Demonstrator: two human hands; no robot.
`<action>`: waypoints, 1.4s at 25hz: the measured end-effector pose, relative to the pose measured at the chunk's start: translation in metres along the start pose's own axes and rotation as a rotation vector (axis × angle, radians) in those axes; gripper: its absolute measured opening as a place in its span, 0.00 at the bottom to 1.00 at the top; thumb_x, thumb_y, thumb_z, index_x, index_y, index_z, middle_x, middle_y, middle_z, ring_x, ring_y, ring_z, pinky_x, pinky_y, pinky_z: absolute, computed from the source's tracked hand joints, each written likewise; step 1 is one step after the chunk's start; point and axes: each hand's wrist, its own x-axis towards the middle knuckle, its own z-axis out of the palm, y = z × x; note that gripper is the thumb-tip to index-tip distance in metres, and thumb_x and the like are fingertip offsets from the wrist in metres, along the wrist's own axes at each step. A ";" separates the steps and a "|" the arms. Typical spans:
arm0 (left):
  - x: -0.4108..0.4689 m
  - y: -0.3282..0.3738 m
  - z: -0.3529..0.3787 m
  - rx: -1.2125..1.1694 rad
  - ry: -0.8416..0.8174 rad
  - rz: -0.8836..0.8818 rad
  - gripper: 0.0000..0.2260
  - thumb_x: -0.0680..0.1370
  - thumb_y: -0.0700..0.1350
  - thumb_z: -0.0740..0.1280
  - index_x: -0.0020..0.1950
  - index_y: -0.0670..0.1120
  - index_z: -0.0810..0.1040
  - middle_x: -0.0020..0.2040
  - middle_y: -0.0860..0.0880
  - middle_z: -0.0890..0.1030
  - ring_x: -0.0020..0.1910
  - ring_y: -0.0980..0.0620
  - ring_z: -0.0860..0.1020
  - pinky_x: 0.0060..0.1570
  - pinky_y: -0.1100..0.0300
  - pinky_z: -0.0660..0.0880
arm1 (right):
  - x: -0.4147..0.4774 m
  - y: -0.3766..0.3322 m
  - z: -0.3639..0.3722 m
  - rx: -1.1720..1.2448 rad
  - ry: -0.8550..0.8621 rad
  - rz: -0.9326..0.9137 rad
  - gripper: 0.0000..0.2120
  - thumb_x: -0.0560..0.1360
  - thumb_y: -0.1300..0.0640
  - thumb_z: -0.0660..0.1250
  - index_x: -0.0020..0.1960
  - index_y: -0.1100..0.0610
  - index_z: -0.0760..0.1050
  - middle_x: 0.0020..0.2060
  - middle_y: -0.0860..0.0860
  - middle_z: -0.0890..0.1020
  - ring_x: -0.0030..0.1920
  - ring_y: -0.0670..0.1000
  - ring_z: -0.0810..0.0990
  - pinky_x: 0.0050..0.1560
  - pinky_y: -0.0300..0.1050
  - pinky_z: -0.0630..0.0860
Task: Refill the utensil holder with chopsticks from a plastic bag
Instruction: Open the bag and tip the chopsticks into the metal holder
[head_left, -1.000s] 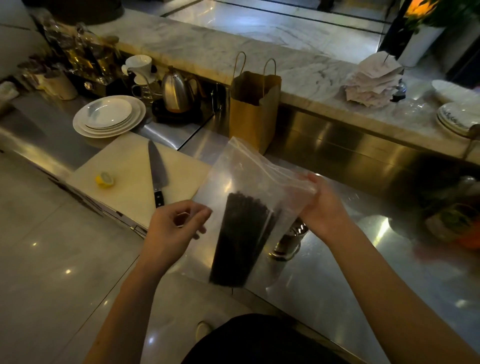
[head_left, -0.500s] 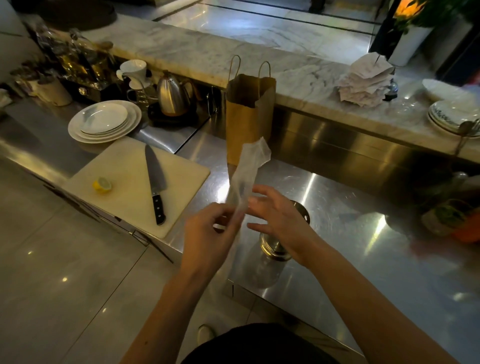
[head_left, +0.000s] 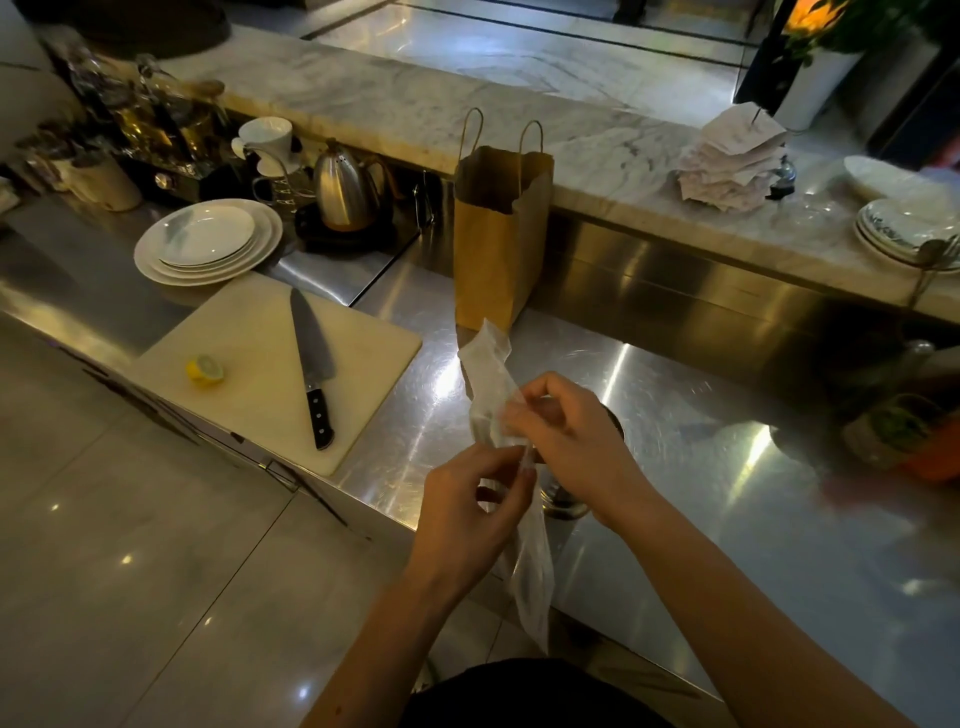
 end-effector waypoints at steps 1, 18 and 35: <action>-0.003 -0.002 -0.002 -0.011 -0.036 0.015 0.09 0.78 0.49 0.68 0.57 0.53 0.82 0.47 0.59 0.82 0.47 0.58 0.81 0.44 0.68 0.77 | 0.000 0.000 -0.001 0.023 0.015 0.000 0.04 0.77 0.50 0.65 0.48 0.50 0.75 0.46 0.46 0.84 0.47 0.43 0.84 0.45 0.42 0.82; 0.014 -0.084 -0.006 -0.808 -0.203 -0.562 0.29 0.65 0.48 0.78 0.65 0.47 0.74 0.60 0.44 0.80 0.62 0.43 0.78 0.56 0.51 0.78 | -0.026 -0.011 -0.032 0.020 0.050 -0.062 0.05 0.80 0.61 0.61 0.51 0.58 0.75 0.45 0.51 0.85 0.45 0.48 0.86 0.45 0.47 0.83; 0.009 -0.061 0.070 -1.154 -0.367 -0.834 0.22 0.74 0.47 0.69 0.66 0.41 0.73 0.66 0.37 0.75 0.65 0.38 0.74 0.66 0.37 0.70 | -0.093 0.025 -0.077 -0.203 0.417 0.239 0.14 0.76 0.43 0.64 0.56 0.51 0.76 0.44 0.50 0.86 0.46 0.46 0.85 0.54 0.54 0.81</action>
